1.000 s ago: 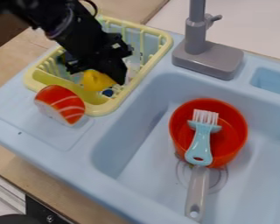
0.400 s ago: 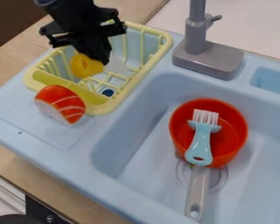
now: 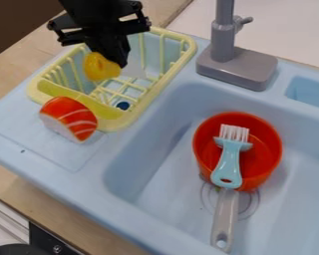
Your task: Put the yellow knife in the left side of the sink
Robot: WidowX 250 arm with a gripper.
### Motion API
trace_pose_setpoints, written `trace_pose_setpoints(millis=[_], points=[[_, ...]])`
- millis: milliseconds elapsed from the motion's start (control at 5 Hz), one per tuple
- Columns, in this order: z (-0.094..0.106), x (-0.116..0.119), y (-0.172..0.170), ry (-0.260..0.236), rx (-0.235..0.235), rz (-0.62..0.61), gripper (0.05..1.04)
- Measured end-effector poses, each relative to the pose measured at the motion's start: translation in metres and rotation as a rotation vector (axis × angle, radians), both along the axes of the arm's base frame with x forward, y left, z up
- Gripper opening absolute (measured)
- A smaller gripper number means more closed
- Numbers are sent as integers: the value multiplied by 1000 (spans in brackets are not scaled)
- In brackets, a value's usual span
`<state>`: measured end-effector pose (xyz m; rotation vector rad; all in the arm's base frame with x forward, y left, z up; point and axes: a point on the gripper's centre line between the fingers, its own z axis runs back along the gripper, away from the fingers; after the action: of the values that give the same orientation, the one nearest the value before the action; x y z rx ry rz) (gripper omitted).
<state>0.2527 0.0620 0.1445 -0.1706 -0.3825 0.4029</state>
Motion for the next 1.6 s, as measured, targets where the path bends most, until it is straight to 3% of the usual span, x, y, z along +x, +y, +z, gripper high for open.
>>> trace_pose_setpoints(millis=[200, 400, 800, 1000, 1200, 1400, 1600], points=[[22, 1, 6, -7, 80, 53, 53], [29, -8, 17, 16, 191, 155, 53], [30, -40, 13, -80, 178, 76, 53], [34, -45, -15, -121, 225, 1, 53], [37, -49, -49, -166, 242, -109, 53], [35, -49, -90, -182, 206, -253, 53], [28, -47, -122, -154, 203, -329, 53]])
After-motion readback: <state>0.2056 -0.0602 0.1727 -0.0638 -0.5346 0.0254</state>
